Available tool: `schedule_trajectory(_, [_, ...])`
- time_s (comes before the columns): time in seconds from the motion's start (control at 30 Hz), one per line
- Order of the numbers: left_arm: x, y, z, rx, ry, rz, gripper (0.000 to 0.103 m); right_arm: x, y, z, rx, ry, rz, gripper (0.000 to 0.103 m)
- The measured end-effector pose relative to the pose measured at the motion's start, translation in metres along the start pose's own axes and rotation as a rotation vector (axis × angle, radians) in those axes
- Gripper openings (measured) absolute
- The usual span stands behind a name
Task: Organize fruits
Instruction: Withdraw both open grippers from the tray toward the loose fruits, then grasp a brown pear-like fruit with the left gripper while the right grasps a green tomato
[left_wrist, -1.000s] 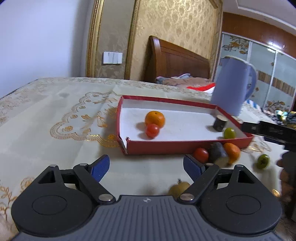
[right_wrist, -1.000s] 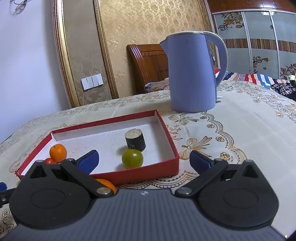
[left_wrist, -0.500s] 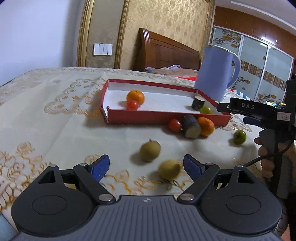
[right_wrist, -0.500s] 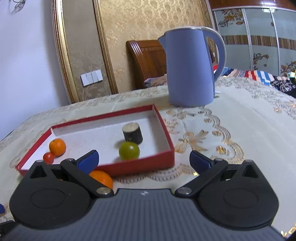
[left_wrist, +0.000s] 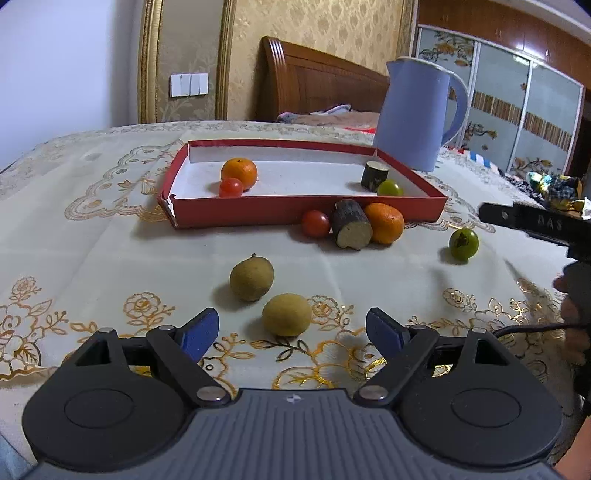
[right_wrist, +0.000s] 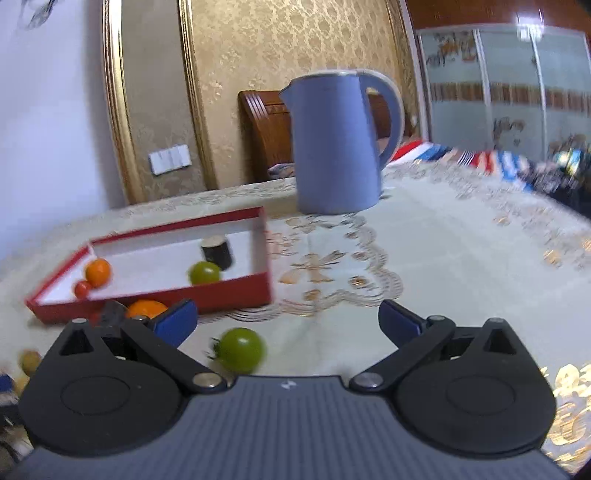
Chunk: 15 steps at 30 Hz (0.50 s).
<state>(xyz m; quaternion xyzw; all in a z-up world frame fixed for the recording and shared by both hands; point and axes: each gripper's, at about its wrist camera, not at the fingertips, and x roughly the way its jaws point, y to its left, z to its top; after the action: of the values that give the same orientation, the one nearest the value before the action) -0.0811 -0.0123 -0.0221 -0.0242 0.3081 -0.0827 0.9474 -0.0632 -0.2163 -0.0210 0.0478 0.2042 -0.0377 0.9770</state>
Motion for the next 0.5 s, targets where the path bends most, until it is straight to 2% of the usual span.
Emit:
schedule_trajectory(0.1, [0.001,-0.001,0.001,-0.010,0.002,0.009,0.087,-0.004,-0.001,-0.003,-0.055,-0.010,-0.032,0.103])
schedule_trajectory(0.3, [0.000,0.000,-0.001,-0.015,-0.008,0.004,0.087,0.007,-0.008,-0.002,-0.007,0.076,0.004,0.103])
schedule_trajectory(0.43, [-0.003,0.000,-0.003,-0.012,-0.016,0.006,0.072,0.014,-0.003,-0.003,-0.008,0.101,0.024,0.103])
schedule_trajectory(0.5, [-0.004,-0.001,-0.004,-0.009,-0.017,-0.004,0.069,0.015,-0.001,-0.004,-0.016,0.104,0.013,0.103])
